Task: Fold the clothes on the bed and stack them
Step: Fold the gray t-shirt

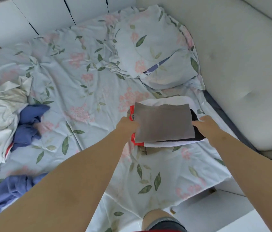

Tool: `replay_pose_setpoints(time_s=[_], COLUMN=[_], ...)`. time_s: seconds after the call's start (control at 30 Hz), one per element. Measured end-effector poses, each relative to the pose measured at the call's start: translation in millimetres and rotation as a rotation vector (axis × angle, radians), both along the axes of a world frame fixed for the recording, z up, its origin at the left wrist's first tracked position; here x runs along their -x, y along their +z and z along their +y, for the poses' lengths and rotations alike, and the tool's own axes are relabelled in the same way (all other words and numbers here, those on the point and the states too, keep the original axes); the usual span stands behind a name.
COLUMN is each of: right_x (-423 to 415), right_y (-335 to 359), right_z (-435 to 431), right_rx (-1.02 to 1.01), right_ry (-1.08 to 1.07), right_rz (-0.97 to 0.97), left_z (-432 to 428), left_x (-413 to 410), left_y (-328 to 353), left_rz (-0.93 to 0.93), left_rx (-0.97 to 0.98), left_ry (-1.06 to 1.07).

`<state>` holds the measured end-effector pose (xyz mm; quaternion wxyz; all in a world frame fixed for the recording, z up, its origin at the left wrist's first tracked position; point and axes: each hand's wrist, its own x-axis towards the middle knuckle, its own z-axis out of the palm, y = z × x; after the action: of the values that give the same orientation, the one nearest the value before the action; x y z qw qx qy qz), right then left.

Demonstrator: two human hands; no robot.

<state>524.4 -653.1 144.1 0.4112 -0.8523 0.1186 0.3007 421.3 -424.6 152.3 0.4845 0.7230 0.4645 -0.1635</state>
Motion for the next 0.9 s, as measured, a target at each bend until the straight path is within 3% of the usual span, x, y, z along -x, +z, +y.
replay_pose_setpoints(time_s=[0.2,0.37,0.53,0.67,0.9], right_x=[39.9,84.6,156.1,229.5,368.9], right_y=[0.6,10.0,18.1,19.0,17.3], right_z=[37.5,87.5,153.8,211.8,289.1], right_rx=[0.166,0.225,0.243,0.214,0.146], right_ry=[0.275,0.527,0.692,0.778,0.896], right_rz=[-0.003,-0.077,-0.158,-0.187,-0.127], left_z=[16.0,43.4,89.5,135.9,197.7], left_x=[36.6,86.9,171.3,260.2,413.5], left_y=[1.0,3.0,8.2,10.8,21.5], left_rz=[0.107,0.164,0.175,0.064,0.100], left_rx=[-0.322,-0.515,-0.549,-0.496,-0.529], left_ry=[-0.391,-0.525,-0.488,-0.443,-0.326])
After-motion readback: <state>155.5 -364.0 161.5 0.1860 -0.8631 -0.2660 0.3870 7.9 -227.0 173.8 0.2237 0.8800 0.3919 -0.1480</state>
